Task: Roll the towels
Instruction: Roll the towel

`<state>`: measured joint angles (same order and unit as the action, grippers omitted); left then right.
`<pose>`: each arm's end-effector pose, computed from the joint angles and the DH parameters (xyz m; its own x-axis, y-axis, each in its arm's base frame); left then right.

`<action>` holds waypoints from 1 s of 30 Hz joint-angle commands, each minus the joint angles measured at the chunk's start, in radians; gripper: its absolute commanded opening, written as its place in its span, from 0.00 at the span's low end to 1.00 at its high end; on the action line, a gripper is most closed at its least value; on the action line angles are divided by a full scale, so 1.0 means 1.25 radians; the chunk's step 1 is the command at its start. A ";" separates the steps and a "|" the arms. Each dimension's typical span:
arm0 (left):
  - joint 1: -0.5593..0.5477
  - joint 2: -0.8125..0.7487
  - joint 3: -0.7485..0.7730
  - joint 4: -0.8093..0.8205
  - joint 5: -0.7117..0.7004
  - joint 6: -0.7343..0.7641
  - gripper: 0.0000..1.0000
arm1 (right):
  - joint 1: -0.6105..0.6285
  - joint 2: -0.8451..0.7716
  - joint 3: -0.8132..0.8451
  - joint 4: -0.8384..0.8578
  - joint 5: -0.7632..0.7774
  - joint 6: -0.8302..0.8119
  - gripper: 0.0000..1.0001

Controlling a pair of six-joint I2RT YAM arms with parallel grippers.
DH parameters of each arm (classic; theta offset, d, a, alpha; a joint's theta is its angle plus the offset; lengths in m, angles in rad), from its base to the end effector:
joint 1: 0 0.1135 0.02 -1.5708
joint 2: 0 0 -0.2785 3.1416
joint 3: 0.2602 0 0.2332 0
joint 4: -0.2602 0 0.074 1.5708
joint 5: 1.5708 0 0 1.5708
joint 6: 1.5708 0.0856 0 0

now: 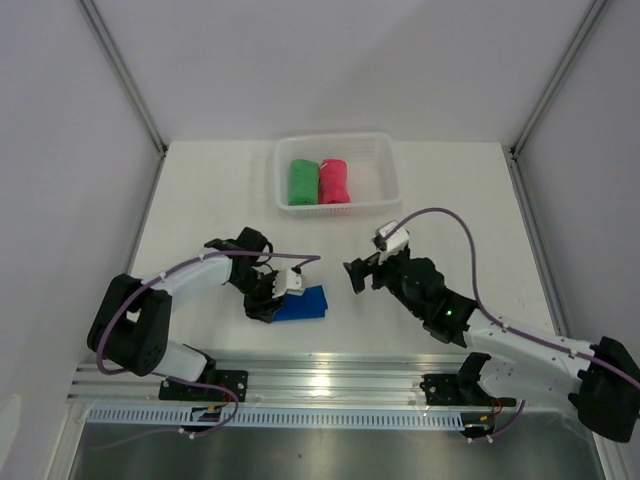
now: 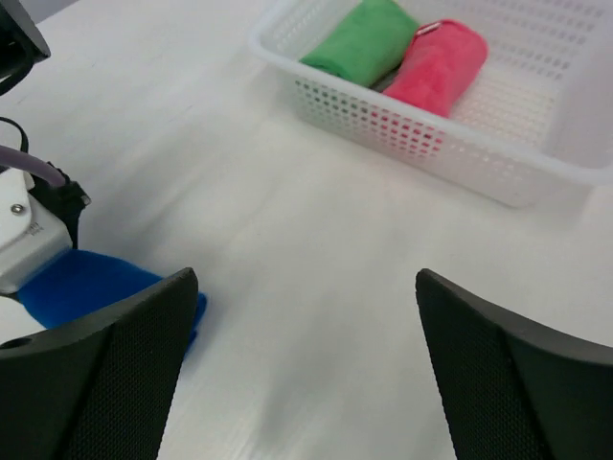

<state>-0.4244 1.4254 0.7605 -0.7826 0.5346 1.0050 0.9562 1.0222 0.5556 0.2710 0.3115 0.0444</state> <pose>0.1754 -0.1271 0.1507 -0.1375 0.8592 -0.4928 0.9840 0.0616 -0.1672 0.1688 0.1936 0.2731 -0.1388 -0.1234 -0.9826 -0.5987 0.8008 -0.0160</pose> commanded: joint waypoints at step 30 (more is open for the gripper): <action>0.020 0.094 0.089 -0.138 0.107 0.114 0.49 | 0.154 0.419 0.137 0.079 -0.353 -0.396 0.94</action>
<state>-0.4088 1.5356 0.8398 -0.9344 0.6090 1.1095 1.1442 1.4967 0.6827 0.3172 -0.1310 -0.4278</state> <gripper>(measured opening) 0.491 0.938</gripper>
